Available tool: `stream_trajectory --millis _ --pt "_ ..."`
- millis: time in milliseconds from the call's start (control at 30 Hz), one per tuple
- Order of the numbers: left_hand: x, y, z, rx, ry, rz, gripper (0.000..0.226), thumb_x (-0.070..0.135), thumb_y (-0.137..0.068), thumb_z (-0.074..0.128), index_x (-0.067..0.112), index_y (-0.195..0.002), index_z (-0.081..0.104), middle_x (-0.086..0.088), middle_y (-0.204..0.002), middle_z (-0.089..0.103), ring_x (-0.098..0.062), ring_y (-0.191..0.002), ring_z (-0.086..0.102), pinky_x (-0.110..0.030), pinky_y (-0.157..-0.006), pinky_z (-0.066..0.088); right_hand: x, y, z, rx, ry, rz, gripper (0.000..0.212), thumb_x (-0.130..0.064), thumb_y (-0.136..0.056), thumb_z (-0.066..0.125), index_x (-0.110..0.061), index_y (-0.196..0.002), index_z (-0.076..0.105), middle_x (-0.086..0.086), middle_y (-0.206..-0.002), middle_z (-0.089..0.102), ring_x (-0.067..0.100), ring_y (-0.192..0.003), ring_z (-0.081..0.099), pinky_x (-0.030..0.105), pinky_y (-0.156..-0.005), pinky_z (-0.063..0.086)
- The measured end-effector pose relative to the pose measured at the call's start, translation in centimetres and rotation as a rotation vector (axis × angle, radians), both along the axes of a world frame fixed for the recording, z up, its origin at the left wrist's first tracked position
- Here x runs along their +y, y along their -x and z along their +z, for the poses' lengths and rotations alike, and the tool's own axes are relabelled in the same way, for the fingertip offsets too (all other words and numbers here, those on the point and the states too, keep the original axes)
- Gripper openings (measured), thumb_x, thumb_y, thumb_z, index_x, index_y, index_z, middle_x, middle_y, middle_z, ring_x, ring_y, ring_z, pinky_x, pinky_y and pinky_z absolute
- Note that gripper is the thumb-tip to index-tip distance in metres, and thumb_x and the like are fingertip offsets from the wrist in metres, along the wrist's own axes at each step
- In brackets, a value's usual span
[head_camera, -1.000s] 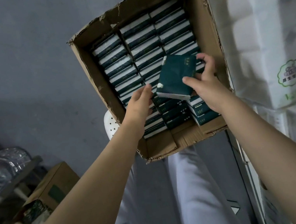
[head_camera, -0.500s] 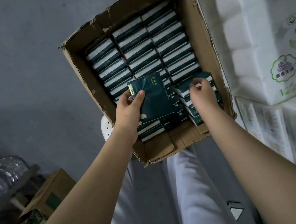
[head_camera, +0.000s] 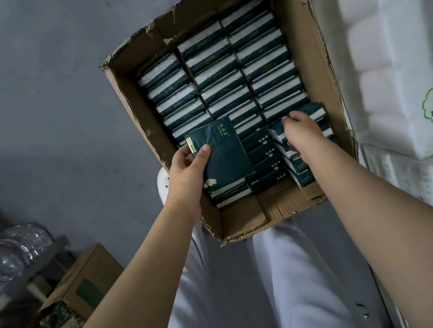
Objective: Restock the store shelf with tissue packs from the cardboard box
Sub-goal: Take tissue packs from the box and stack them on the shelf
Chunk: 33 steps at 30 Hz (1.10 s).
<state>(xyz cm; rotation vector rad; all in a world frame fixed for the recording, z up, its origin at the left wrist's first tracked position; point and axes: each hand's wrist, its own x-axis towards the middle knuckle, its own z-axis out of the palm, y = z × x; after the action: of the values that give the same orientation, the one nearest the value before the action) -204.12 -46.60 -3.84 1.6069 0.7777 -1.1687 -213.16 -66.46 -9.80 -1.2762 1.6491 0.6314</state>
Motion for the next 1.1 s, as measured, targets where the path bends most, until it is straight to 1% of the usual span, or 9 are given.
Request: stream_trajectory --millis 100,200,333,433,533,667,833,933,1100 --pt "-0.1 0.4 1.3 -0.096 -0.042 0.021 0.057 0.03 -0.091 0.066 0.032 -0.14 0.038 -0.007 -0.111 0.062 -0.022 -0.099 0.067 -0.042 -0.088 0.057 0.6 -0.2 2.0 -0.057 0.066 0.099 0.037 -0.031 -0.103 0.039 -0.03 -0.139 0.043 0.008 -0.129 0.053 0.016 -0.073 0.053 0.028 -0.055 0.04" --pt "0.0 0.1 3.9 -0.222 -0.092 0.036 0.071 0.044 -0.081 0.07 0.053 -0.14 0.031 -0.011 -0.108 0.064 -0.024 -0.097 0.068 -0.043 -0.083 0.058 1.4 -0.8 5.7 -0.151 0.101 -0.056 0.031 -0.027 -0.102 0.043 -0.03 -0.132 0.049 0.001 -0.117 0.054 0.008 -0.072 0.05 0.024 -0.056 0.038" --pt "-0.5 -1.8 10.5 -0.259 0.028 0.182 0.054 0.027 -0.091 0.065 0.043 -0.136 0.041 0.002 -0.111 0.067 -0.016 -0.098 0.07 -0.043 -0.09 0.056 2.6 -2.9 14.3 -0.284 0.181 -0.139 0.02 -0.029 -0.101 0.047 -0.032 -0.12 0.052 -0.007 -0.096 0.054 0.005 -0.071 0.049 0.01 -0.048 0.037" --pt "-0.6 -3.7 17.0 -0.313 0.146 0.294 0.043 0.017 -0.094 0.061 0.034 -0.132 0.047 -0.003 -0.116 0.067 -0.02 -0.104 0.068 -0.042 -0.087 0.056 3.5 -5.1 21.1 -0.435 0.233 -0.287 0.019 -0.029 -0.097 0.054 -0.03 -0.115 0.049 -0.002 -0.115 0.056 0.006 -0.092 0.055 0.015 -0.063 0.042" --pt "-0.3 -6.7 26.7 -0.347 0.252 0.419 0.04 0.013 -0.095 0.06 0.031 -0.129 0.05 -0.001 -0.113 0.07 -0.021 -0.107 0.067 -0.047 -0.093 0.053 3.7 -8.4 31.6 -0.563 0.306 -0.353 0.021 -0.026 -0.095 0.06 -0.032 -0.11 0.046 -0.004 -0.113 0.056 0.008 -0.097 0.057 0.02 -0.072 0.045" --pt "0.9 -10.4 39.7 -0.461 0.37 0.416 0.038 0.015 -0.096 0.058 0.027 -0.131 0.05 0.004 -0.109 0.071 -0.02 -0.11 0.065 -0.041 -0.091 0.054 3.9 -12.2 45.0 -0.765 0.339 -0.346 0.028 -0.026 -0.089 0.065 -0.048 -0.096 0.049 -0.002 -0.118 0.058 0.019 -0.106 0.062 0.041 -0.092 0.054" --pt "3.0 -14.2 52.0 -0.576 0.505 0.387 0.037 0.016 -0.097 0.056 0.025 -0.131 0.049 0.002 -0.113 0.068 -0.018 -0.107 0.067 -0.037 -0.088 0.055 5.1 -14.8 59.3 -1.017 0.402 -0.342 0.051 -0.016 -0.091 0.064 -0.055 -0.117 0.043 0.005 -0.12 0.062 0.017 -0.105 0.065 0.034 -0.089 0.053" --pt "4.1 -15.1 57.6 -0.639 0.575 0.36 0.034 0.018 -0.096 0.057 0.028 -0.127 0.049 0.002 -0.114 0.064 -0.016 -0.104 0.066 -0.033 -0.086 0.053 7.0 -13.6 66.0 -1.127 0.478 -0.459 0.058 -0.013 -0.09 0.067 -0.039 -0.132 0.036 0.006 -0.11 0.066 0.017 -0.098 0.068 0.032 -0.086 0.053" --pt "3.4 -14.8 63.2 -0.665 0.706 0.265 0.023 0.02 -0.096 0.058 0.026 -0.117 0.052 0.004 -0.106 0.063 -0.01 -0.09 0.06 -0.027 -0.078 0.047 8.8 -9.7 72.7 -1.269 0.612 -0.588 0.036 -0.009 -0.088 0.07 -0.025 -0.113 0.051 0.0 -0.102 0.071 0.008 -0.087 0.071 0.02 -0.073 0.054"
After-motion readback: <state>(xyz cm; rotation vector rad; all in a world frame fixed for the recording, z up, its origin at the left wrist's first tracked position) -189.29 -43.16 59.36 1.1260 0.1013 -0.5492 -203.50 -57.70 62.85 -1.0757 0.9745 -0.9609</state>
